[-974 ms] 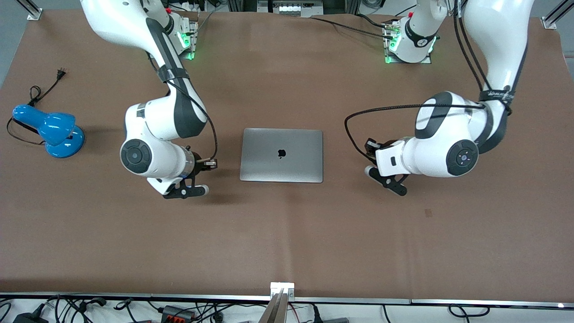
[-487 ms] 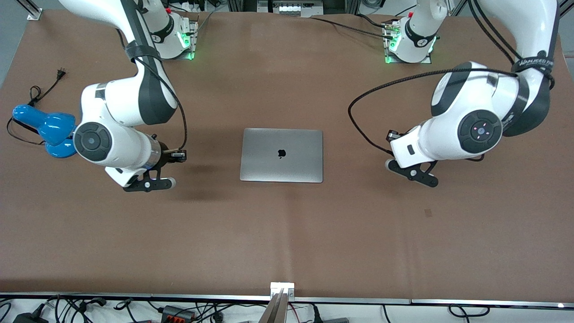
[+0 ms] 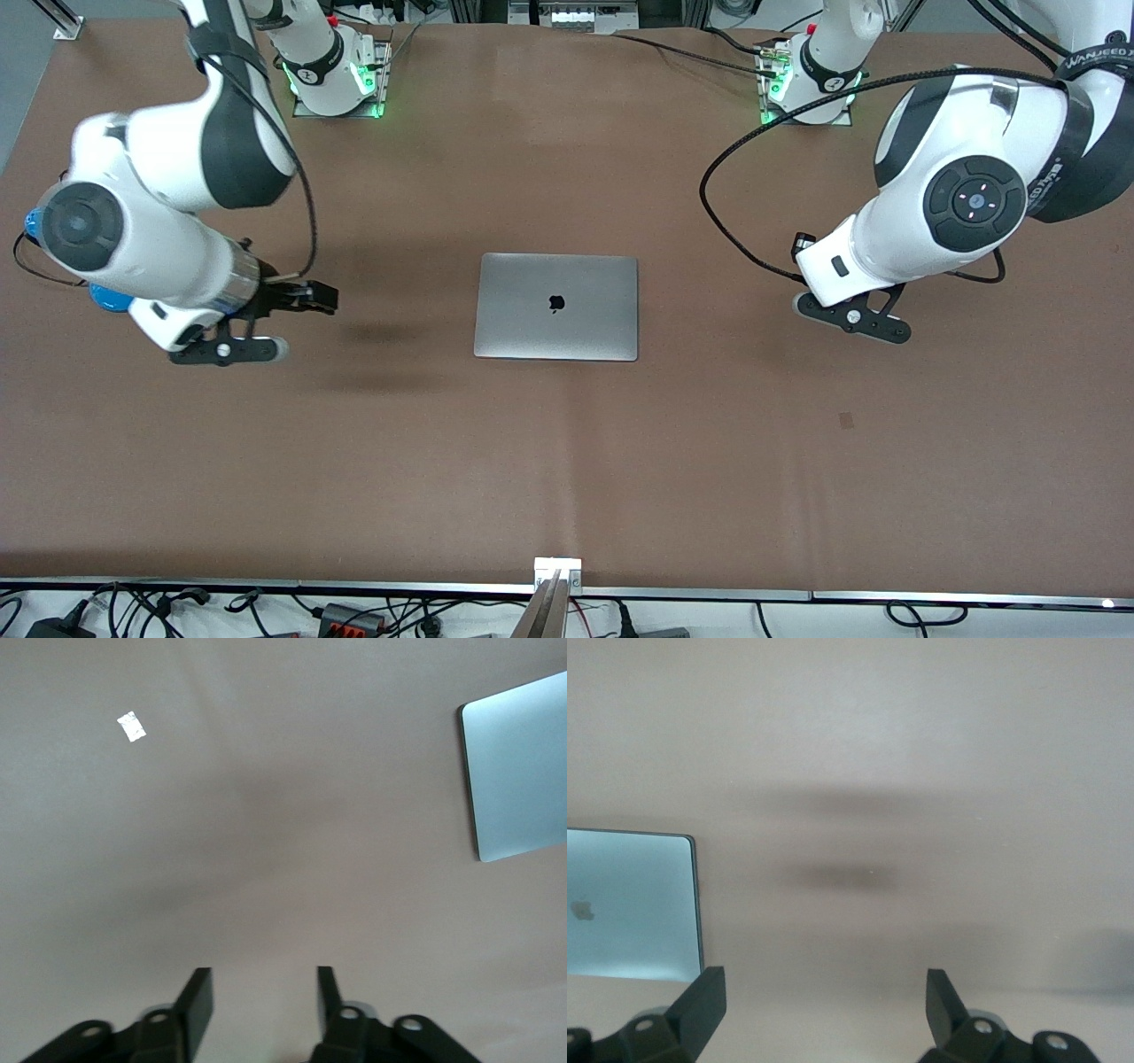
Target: Close laptop with both arms from behind
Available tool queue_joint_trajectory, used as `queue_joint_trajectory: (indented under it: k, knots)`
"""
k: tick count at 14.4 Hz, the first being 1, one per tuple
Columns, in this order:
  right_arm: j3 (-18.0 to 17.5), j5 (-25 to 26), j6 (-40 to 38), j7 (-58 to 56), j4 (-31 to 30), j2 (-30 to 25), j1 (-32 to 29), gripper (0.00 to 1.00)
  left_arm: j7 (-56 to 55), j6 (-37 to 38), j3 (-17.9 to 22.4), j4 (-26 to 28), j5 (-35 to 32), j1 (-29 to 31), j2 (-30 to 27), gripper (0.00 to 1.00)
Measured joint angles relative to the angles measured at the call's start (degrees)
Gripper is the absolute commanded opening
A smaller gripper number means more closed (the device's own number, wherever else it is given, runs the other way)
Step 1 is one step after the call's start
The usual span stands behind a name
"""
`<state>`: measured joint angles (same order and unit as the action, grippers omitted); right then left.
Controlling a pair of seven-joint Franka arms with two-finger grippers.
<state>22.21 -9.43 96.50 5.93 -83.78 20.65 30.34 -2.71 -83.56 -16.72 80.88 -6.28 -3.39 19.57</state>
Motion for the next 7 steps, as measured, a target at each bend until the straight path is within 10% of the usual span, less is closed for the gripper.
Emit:
queue_joint_trajectory:
  k: [7]
  knots:
    - [4.42, 0.02, -3.24, -0.06, 7.95, -0.83, -0.49, 1.00, -0.37, 4.54, 0.12, -7.33, -0.25, 0.15, -0.53, 1.00]
